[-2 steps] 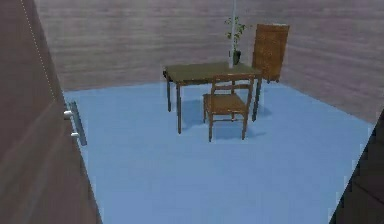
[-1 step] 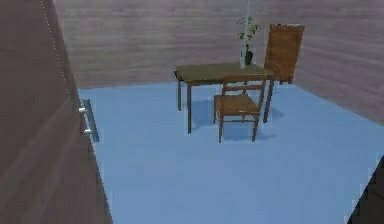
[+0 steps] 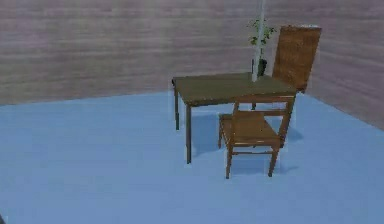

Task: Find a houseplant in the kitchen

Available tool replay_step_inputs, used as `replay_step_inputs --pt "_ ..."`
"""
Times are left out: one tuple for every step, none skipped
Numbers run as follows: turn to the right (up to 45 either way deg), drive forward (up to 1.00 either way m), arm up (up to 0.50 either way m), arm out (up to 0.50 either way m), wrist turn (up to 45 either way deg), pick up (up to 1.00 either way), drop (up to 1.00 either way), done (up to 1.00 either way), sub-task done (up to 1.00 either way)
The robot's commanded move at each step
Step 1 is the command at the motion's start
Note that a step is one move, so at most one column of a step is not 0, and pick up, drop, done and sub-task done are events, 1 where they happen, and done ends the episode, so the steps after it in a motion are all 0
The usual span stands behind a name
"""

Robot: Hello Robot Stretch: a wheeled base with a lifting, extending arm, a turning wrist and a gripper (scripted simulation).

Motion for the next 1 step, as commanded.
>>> replay_step_inputs --pt "45.0 0.00 0.00 0.00 0.0 0.00 0.00 0.00 0.00"
